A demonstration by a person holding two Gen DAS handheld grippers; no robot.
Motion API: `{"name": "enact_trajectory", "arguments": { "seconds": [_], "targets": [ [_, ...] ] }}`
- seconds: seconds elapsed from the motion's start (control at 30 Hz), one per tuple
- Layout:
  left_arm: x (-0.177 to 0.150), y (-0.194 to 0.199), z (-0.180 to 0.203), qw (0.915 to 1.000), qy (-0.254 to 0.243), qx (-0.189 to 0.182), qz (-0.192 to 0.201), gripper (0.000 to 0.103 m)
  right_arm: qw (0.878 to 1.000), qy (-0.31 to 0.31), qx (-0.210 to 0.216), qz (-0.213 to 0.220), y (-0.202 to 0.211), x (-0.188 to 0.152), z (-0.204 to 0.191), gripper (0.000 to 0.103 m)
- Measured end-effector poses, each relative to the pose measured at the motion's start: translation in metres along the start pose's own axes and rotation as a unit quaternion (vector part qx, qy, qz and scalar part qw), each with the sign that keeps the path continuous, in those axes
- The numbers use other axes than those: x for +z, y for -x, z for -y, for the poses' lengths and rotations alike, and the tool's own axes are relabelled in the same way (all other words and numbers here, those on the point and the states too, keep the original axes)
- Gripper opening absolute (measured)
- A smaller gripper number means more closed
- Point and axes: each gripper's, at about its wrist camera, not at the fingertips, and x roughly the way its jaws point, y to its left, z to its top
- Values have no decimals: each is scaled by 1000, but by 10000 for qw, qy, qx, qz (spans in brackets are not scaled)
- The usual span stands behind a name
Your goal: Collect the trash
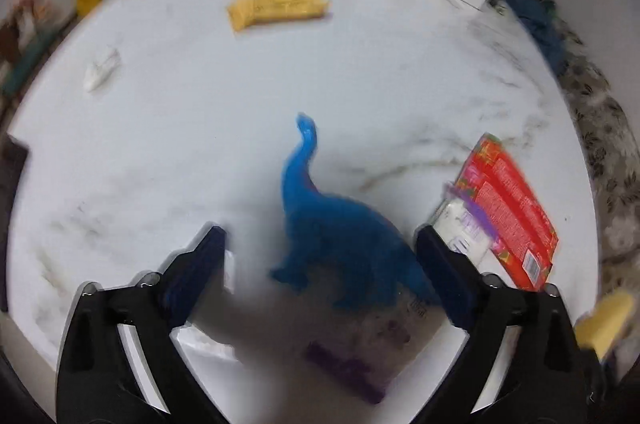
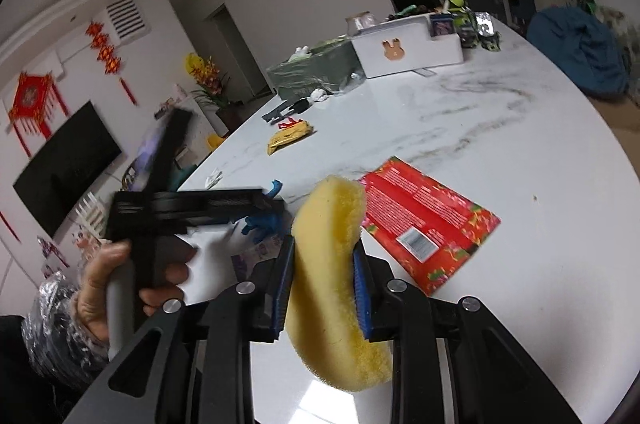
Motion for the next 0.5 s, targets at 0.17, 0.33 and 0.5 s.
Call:
{"name": "enact_trajectory", "arguments": {
  "seconds": [0.17, 0.33, 0.5],
  "targets": [
    [-9, 6, 22, 9985, -287, 386, 252, 68, 10000, -43, 60, -4, -2, -2, 5, 27],
    [-16, 19, 0, 9979, -389, -254, 462, 67, 9998, -56, 171, 20, -6, 0, 1, 27],
    [-35, 82, -42, 9800, -1117, -1043, 1276, 11, 9994, 187, 295, 18, -4, 1, -22, 27]
  ]
}}
